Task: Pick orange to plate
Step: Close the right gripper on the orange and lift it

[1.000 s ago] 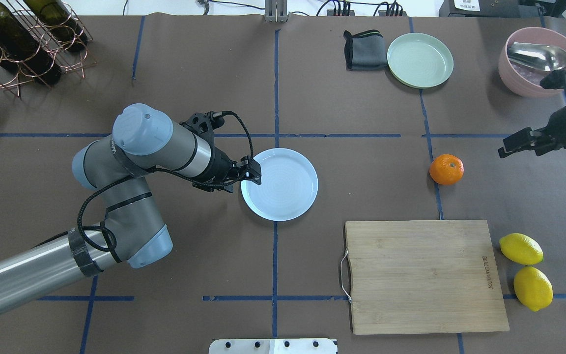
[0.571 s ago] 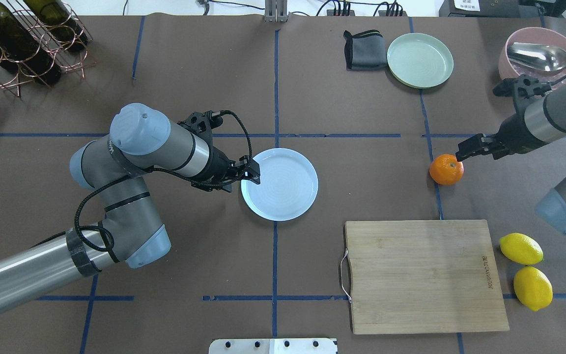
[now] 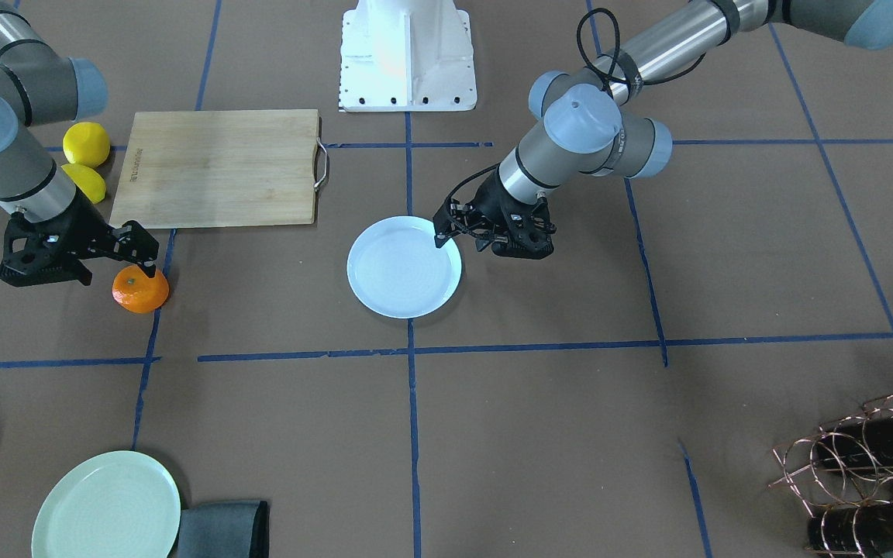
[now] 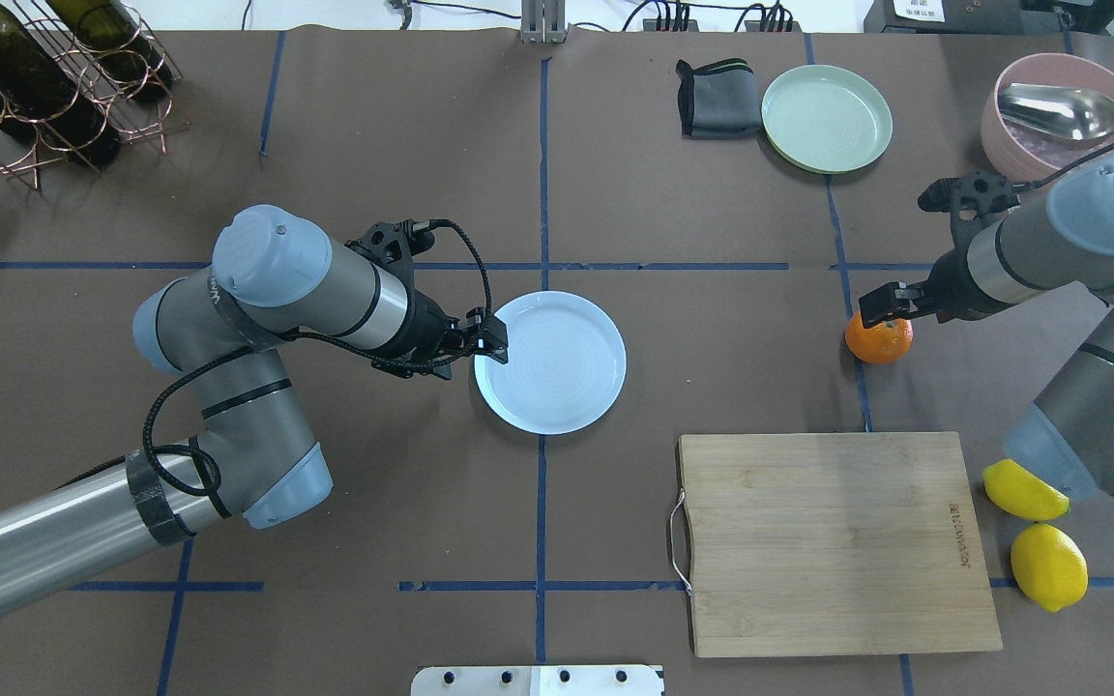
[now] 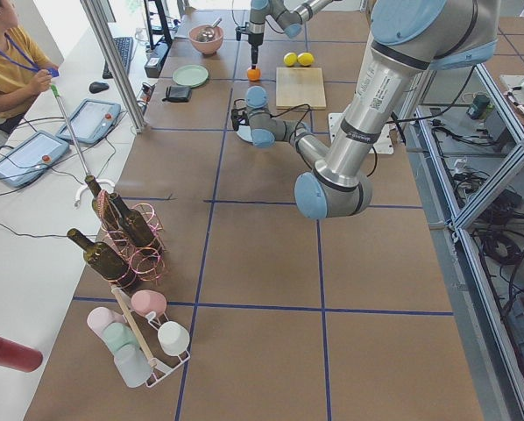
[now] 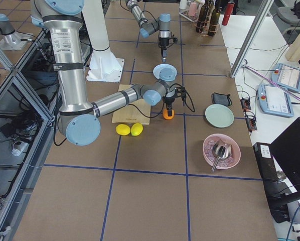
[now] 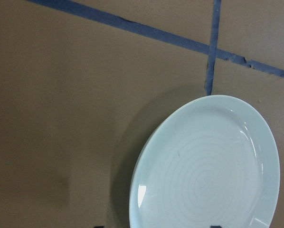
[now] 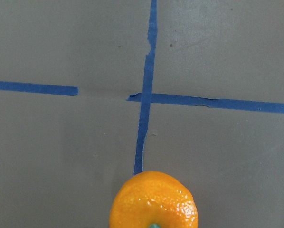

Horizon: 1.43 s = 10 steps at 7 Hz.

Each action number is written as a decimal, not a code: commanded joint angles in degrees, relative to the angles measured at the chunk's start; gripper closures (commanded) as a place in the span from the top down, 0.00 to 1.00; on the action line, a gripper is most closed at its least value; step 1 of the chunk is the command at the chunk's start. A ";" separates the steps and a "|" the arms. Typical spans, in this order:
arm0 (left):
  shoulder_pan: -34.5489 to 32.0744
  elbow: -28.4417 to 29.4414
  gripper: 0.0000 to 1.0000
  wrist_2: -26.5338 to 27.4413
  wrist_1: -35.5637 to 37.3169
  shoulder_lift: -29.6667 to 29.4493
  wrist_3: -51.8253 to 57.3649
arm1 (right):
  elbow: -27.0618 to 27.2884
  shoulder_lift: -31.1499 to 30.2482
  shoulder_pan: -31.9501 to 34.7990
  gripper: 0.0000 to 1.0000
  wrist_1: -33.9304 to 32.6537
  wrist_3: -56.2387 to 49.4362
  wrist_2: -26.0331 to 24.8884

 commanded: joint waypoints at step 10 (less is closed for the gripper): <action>-0.44 -2.58 1.00 0.09 -0.06 0.97 -0.21 | -6.13 3.59 -3.37 1.00 0.25 0.07 -2.67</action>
